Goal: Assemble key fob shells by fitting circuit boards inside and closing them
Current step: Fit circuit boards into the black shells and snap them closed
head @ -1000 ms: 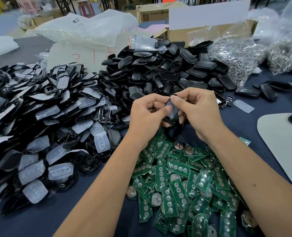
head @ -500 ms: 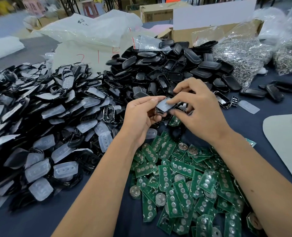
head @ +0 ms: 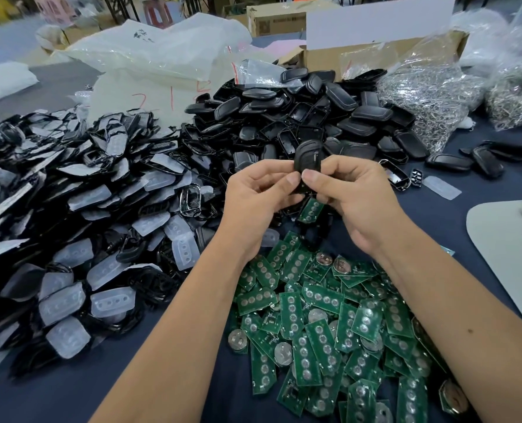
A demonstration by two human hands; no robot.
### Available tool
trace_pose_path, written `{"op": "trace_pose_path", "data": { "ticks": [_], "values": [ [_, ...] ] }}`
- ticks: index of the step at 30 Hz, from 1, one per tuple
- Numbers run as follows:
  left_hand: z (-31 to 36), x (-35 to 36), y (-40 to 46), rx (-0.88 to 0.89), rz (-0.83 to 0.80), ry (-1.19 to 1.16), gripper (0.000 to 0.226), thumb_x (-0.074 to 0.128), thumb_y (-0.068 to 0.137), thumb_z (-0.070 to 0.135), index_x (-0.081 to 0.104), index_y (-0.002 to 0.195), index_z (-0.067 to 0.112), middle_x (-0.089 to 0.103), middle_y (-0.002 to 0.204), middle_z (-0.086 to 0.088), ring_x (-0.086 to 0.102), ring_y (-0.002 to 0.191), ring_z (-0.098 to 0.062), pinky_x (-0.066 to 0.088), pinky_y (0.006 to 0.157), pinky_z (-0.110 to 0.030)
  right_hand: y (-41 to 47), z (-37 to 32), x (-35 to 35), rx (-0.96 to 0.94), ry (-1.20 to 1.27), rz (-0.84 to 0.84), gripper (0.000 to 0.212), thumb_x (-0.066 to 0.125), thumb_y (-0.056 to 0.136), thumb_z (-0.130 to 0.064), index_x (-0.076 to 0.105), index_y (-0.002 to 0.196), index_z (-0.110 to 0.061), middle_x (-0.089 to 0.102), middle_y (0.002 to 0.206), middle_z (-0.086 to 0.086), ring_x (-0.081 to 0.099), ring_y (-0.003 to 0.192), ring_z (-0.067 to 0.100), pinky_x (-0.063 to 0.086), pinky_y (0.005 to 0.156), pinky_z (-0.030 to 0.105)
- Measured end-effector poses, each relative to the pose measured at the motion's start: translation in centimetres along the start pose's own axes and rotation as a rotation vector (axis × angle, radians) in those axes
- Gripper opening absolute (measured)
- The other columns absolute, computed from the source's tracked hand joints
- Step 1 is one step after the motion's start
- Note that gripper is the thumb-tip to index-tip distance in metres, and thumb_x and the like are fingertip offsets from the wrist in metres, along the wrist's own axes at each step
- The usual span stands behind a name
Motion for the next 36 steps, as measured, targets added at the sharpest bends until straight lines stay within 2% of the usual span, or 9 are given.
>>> {"op": "trace_pose_path", "data": {
  "ticks": [3, 7, 14, 20, 23, 26, 28, 32, 36],
  "values": [
    [-0.1, 0.0, 0.1, -0.01, -0.009, -0.001, 0.02, 0.065, 0.098, 0.0, 0.078, 0.096, 0.015, 0.077, 0.091, -0.008, 0.073, 0.091, -0.019, 0.062, 0.083, -0.034, 0.0, 0.7, 0.1, 0.085, 0.059, -0.029, 0.012, 0.078, 0.086, -0.025, 0.079, 0.083, -0.014, 0.065, 0.089, 0.014, 0.057, 0.077, 0.017, 0.048, 0.071, 0.026],
    [-0.7, 0.1, 0.2, -0.039, 0.0, 0.059, 0.011, 0.062, 0.1, 0.0, 0.072, 0.103, 0.004, 0.075, 0.098, -0.015, 0.071, 0.094, -0.022, 0.062, 0.084, -0.035, 0.2, 0.7, -0.9, 0.091, 0.168, 0.052, 0.012, 0.069, 0.095, -0.001, 0.074, 0.105, -0.003, 0.079, 0.098, 0.011, 0.074, 0.087, 0.018, 0.06, 0.077, 0.03],
    [-1.4, 0.4, 0.1, -0.124, -0.014, 0.038, 0.01, 0.059, 0.102, 0.004, 0.069, 0.103, 0.002, 0.075, 0.097, -0.016, 0.073, 0.085, -0.021, 0.062, 0.078, -0.031, 0.2, 1.0, -1.2, 0.1, 0.293, 0.119, 0.026, 0.079, 0.072, -0.011, 0.072, 0.097, -0.009, 0.071, 0.09, 0.015, 0.07, 0.07, 0.017, 0.059, 0.063, 0.024],
    [-0.9, 0.7, 0.4, -0.092, 0.013, 0.063, 0.009, 0.062, 0.101, 0.004, 0.069, 0.095, 0.007, 0.073, 0.086, -0.007, 0.068, 0.076, -0.015, 0.06, 0.074, -0.03, 0.4, 1.3, -1.7, 0.083, 0.3, 0.144, 0.018, 0.079, 0.079, -0.006, 0.072, 0.095, -0.01, 0.077, 0.085, 0.008, 0.072, 0.072, 0.016, 0.06, 0.065, 0.024],
    [0.5, 0.8, 1.2, 0.049, 0.074, 0.373, 0.004, 0.067, 0.098, 0.006, 0.067, 0.095, 0.007, 0.071, 0.084, -0.01, 0.065, 0.076, -0.016, 0.06, 0.076, -0.033, 0.3, 1.2, -2.7, 0.044, 0.172, 0.236, 0.016, 0.077, 0.089, -0.001, 0.071, 0.102, -0.007, 0.08, 0.086, 0.009, 0.076, 0.078, 0.019, 0.061, 0.069, 0.027],
    [2.8, 2.4, 1.5, 0.265, 0.077, 0.71, 0.01, 0.074, 0.091, 0.01, 0.067, 0.087, 0.016, 0.063, 0.071, 0.012, 0.057, 0.064, 0.0, 0.048, 0.064, -0.016, 0.0, 1.1, -3.5, 0.031, 0.118, 0.32, 0.022, 0.085, 0.085, -0.011, 0.074, 0.104, -0.007, 0.08, 0.089, 0.008, 0.077, 0.083, 0.019, 0.061, 0.073, 0.028],
    [3.3, 3.6, 1.3, 0.331, 0.05, 0.782, 0.01, 0.076, 0.089, 0.009, 0.068, 0.085, 0.015, 0.062, 0.067, 0.014, 0.057, 0.063, 0.0, 0.043, 0.061, -0.013, -0.1, 0.7, -4.0, 0.021, 0.092, 0.37, 0.023, 0.089, 0.081, -0.018, 0.075, 0.098, -0.012, 0.08, 0.087, 0.006, 0.077, 0.08, 0.017, 0.061, 0.071, 0.027],
    [3.3, 4.0, 1.1, 0.326, 0.032, 0.779, 0.009, 0.081, 0.085, 0.01, 0.073, 0.086, 0.014, 0.07, 0.074, 0.01, 0.066, 0.072, -0.007, 0.056, 0.069, -0.029, -0.1, 0.5, -4.3, 0.02, 0.04, 0.375, 0.015, 0.088, 0.084, -0.02, 0.075, 0.091, -0.018, 0.079, 0.08, 0.001, 0.076, 0.076, 0.013, 0.06, 0.069, 0.024],
    [2.5, 3.6, 0.8, 0.302, -0.035, 1.043, 0.028, 0.081, 0.085, 0.04, 0.076, 0.108, 0.023, 0.068, 0.097, 0.01, 0.06, 0.096, -0.011, 0.052, 0.086, -0.033, 0.3, 0.9, -4.5, 0.046, 0.115, 0.369, 0.013, 0.077, 0.094, -0.014, 0.075, 0.103, -0.005, 0.079, 0.096, 0.013, 0.074, 0.086, 0.02, 0.063, 0.083, 0.036]
  ]
}}
Point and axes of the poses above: each hand's wrist, its own y-axis towards the middle knuckle, its own x-axis out of the palm, z = x × y, the point moved 10 cm from there along y, towards the middle knuckle
